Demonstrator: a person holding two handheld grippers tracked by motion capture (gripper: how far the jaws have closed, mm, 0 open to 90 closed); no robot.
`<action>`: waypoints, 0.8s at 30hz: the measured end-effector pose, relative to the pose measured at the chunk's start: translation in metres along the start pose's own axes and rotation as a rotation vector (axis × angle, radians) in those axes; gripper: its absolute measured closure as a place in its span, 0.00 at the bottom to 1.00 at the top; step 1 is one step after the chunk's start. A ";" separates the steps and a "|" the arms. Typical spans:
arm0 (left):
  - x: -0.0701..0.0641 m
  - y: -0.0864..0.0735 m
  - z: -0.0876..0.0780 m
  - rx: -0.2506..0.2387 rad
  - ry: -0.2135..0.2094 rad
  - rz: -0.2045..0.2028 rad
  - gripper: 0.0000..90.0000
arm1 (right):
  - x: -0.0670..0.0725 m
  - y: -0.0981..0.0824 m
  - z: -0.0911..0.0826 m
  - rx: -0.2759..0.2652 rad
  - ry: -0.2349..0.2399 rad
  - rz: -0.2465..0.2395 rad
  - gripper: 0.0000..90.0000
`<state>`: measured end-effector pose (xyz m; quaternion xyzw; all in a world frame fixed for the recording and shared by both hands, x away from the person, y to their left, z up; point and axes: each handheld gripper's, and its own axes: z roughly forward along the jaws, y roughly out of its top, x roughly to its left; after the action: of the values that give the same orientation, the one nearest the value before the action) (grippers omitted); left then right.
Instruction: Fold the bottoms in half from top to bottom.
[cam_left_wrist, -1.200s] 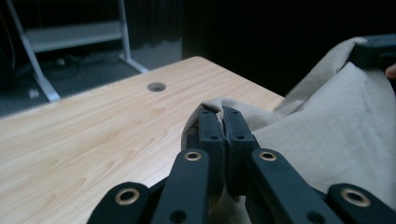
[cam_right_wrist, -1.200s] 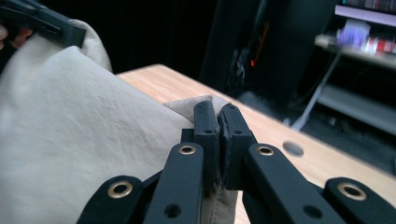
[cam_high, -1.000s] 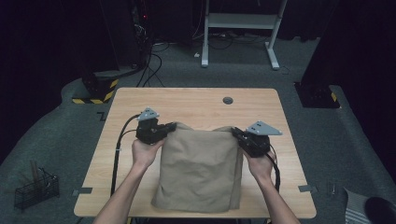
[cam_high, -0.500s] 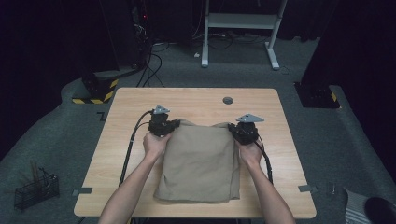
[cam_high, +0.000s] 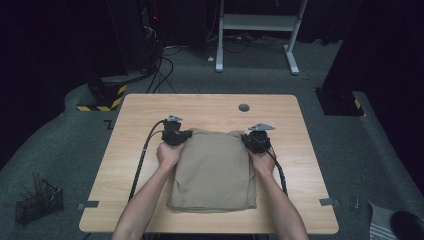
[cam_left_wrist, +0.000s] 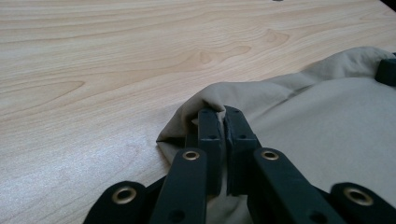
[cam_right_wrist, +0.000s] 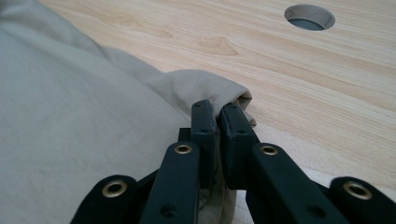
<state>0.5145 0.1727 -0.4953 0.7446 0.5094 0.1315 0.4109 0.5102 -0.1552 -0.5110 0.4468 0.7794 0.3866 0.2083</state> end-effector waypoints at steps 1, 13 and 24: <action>0.000 0.000 0.001 -0.001 0.001 -0.002 0.96 | 0.000 0.000 0.001 -0.003 -0.003 0.002 0.93; 0.008 0.010 -0.027 -0.131 -0.085 -0.053 0.97 | -0.007 0.018 -0.036 -0.174 0.067 0.058 0.97; 0.009 0.007 -0.033 -0.130 0.062 -0.024 0.51 | -0.013 0.011 -0.022 -0.059 -0.015 0.096 0.67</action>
<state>0.5027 0.1947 -0.4718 0.7058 0.5210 0.1824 0.4439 0.5082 -0.1721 -0.4895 0.4803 0.7439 0.4155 0.2082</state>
